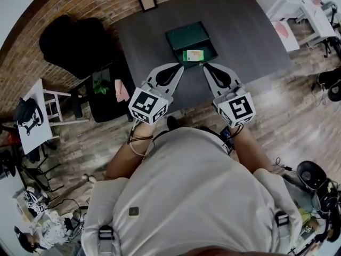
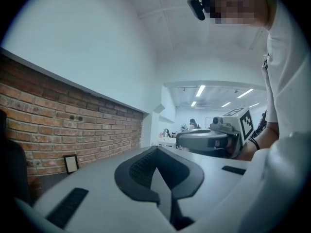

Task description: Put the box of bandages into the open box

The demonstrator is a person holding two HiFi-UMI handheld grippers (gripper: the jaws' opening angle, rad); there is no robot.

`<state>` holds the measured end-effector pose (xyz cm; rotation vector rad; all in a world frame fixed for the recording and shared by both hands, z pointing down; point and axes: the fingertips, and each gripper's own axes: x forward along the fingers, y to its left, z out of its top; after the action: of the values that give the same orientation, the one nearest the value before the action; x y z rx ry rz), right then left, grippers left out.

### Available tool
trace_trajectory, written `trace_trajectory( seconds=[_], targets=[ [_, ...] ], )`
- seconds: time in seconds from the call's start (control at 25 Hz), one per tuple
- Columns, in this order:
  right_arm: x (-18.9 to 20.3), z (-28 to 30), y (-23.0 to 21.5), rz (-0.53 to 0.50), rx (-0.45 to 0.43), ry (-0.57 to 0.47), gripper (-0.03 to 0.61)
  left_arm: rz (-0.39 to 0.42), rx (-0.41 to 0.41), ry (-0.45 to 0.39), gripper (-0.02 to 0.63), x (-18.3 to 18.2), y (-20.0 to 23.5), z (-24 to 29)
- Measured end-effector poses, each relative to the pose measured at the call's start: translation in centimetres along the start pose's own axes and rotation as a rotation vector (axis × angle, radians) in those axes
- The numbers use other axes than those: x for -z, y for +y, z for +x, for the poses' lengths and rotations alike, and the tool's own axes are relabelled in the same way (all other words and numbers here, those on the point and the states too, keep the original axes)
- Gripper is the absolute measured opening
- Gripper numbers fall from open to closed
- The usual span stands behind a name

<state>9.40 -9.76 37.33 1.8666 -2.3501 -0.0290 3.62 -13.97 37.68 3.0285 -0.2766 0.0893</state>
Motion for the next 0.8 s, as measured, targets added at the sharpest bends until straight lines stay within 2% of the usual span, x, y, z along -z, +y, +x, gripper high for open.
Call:
trace_trajectory(
  seconds=[0.16,0.48,0.8],
  targets=[
    [-0.2,-2.9,-1.4,0.007,-0.03,-0.006,0.025,0.007,-0.028,-0.013,0.015,-0.9,-3.0,1.2],
    [-0.3,-11.6,-3.8,-0.013,-0.112,-0.036,0.023,0.02,-0.096,-0.025,0.015,-1.3,-12.1,3.3],
    [0.6,-16.8,-4.0,-0.002,-0.15,-0.036,0.023,0.034,-0.14,-0.017,0.015,-1.7,-17.6,2.6]
  ],
)
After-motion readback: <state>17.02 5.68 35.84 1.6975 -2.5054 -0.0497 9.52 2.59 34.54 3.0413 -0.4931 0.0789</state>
